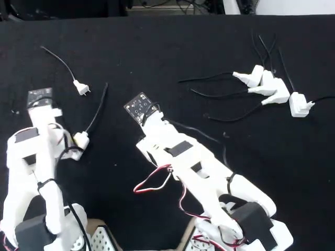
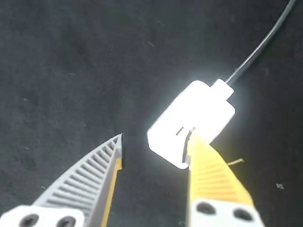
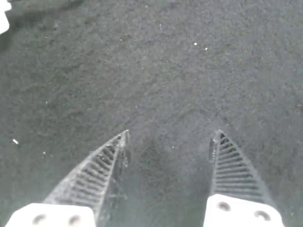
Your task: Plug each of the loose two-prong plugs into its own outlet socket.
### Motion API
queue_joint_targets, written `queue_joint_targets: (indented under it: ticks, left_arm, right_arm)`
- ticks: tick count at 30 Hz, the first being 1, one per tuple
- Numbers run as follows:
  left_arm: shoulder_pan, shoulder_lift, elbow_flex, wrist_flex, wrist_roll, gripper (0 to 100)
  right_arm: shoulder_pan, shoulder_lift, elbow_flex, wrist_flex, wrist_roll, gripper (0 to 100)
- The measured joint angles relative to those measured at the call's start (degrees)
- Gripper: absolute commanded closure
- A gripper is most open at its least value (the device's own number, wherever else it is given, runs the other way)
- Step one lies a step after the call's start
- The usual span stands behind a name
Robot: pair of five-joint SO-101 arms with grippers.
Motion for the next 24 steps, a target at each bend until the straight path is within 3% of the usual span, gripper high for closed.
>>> queue_joint_targets:
  ticks: [6,15,24]
  left_arm:
    - [6.42,0.18,-0.26,3.25,-0.09,78]
    - [8.70,0.18,0.53,1.14,0.00,78]
    - [22.07,0.18,3.60,0.97,0.00,78]
  right_arm:
    - [0.00,0.00,0.00,0.00,0.00,73.3]
    - [0.00,0.00,0.00,0.00,0.00,73.3]
    - [0.00,0.00,0.00,0.00,0.00,73.3]
